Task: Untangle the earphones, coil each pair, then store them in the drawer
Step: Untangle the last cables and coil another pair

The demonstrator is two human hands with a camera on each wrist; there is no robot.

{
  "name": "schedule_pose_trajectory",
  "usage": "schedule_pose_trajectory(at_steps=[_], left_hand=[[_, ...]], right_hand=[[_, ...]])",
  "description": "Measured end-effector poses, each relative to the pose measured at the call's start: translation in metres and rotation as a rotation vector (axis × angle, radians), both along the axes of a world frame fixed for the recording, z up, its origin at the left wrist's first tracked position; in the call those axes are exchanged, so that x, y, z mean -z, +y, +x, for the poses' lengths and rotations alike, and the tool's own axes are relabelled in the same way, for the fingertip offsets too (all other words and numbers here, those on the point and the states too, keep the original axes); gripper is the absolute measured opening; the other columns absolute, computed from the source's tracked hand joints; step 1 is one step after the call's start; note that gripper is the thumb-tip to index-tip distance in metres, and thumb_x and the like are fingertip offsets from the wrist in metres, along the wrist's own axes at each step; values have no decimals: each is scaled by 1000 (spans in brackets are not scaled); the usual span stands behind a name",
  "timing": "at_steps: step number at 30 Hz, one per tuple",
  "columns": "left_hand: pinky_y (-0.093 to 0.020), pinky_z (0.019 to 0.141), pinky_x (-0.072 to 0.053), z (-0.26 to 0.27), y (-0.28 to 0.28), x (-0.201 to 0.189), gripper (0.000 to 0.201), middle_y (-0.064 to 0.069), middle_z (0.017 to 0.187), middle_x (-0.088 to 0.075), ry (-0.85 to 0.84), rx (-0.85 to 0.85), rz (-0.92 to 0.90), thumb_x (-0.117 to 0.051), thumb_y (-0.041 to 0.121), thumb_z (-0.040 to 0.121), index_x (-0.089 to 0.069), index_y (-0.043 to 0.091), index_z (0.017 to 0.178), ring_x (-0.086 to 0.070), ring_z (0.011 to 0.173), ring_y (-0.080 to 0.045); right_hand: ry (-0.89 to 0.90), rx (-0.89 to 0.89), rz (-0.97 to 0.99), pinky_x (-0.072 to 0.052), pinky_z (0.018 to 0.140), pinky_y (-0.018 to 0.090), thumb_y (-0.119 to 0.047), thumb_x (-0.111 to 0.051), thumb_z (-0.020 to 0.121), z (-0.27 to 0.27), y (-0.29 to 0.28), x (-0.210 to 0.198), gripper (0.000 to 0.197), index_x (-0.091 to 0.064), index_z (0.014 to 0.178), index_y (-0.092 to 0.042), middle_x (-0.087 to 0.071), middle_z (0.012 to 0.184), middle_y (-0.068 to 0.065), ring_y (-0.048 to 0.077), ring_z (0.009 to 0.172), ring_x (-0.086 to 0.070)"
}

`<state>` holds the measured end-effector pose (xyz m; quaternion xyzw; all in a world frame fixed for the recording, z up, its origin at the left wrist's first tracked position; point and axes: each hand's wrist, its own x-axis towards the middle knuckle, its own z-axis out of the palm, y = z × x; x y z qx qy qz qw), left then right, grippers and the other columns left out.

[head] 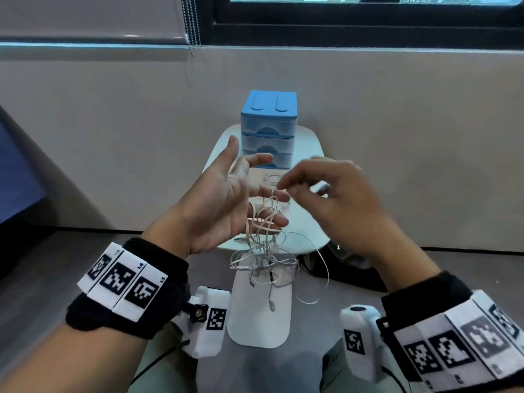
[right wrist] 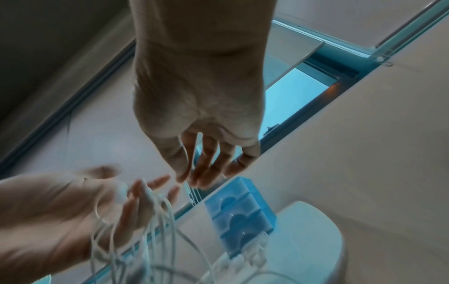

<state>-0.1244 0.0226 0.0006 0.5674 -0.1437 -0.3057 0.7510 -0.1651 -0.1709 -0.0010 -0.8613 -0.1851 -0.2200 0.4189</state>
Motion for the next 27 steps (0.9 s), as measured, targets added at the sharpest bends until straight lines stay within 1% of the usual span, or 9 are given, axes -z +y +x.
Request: schedule_pose_trajectory(at_steps=[4, 7, 10, 12, 15, 17, 20, 23, 27], left_hand=[[-49, 96, -52, -2, -5, -4, 85, -10, 148, -56, 45, 114, -20, -13, 85, 90, -40, 32, 150, -61, 118, -34], [-48, 90, -56, -2, -5, -10, 90, -8, 147, -57, 49, 137, 15, -13, 89, 86, -40, 33, 150, -71, 100, -27], [-57, 93, -52, 0, -4, -11, 92, -9, 145, -57, 34, 165, 44, -18, 91, 83, -42, 31, 149, -69, 98, -33], [-55, 86, -52, 1, -2, -10, 91, -18, 136, -55, 24, 205, 8, -20, 89, 85, -46, 28, 148, -63, 91, -34], [-42, 72, -48, 2, 1, -10, 88, -24, 131, -56, -33, 231, -47, -17, 86, 90, -47, 27, 148, -52, 85, -30], [-36, 65, -50, 0, 1, -10, 83, -26, 141, -56, -82, 187, -37, -16, 85, 90, -43, 33, 149, -51, 82, -27], [-30, 58, -52, -6, -3, -8, 73, -22, 133, -64, -169, 121, 1, -20, 77, 94, -40, 36, 151, -52, 65, -18], [-26, 56, -51, -10, -8, -4, 49, -13, 104, -69, -254, 5, 41, -43, 50, 101, -52, 28, 144, -53, 58, -16], [-22, 53, -49, -1, -9, -4, 32, -12, 101, -70, -366, -110, 106, -45, 16, 108, -64, 19, 134, -52, 53, -13]], right_hand=[[-97, -250, -421, -44, 70, 24, -5, -71, 78, 4, 18, -15, 18, -81, 88, -18, -59, 79, -14, 3, 75, -48], [-10, -258, -542, -50, 77, 34, -13, -73, 80, 11, 17, -13, 19, -80, 93, -26, -63, 92, -11, 9, 87, -56], [4, -280, -587, -51, 75, 37, -13, -75, 80, 13, 19, -15, 16, -78, 90, -25, -64, 96, -9, 9, 87, -58], [-17, -281, -540, -48, 72, 28, -11, -77, 80, 14, 18, -18, 11, -75, 85, -21, -62, 92, -12, 2, 79, -54], [22, -177, -282, -39, 64, 14, -11, -81, 82, 16, 8, -17, 10, -74, 78, -17, -68, 86, -11, 7, 70, -56], [89, -118, -100, -41, 65, 13, -14, -83, 83, 17, 3, -11, 9, -77, 79, -19, -71, 76, -9, 9, 68, -61], [110, -97, 80, -47, 63, 21, -11, -82, 84, 17, 4, -6, 4, -80, 81, -13, -70, 67, -11, 9, 60, -60], [85, -4, 127, -42, 57, 12, -8, -79, 86, 18, 9, -6, 9, -79, 77, -12, -64, 63, -13, 3, 51, -57], [63, 174, 10, -40, 55, 13, -18, -76, 86, 28, 21, -14, 11, -77, 76, -24, -63, 60, -15, 2, 54, -59]])
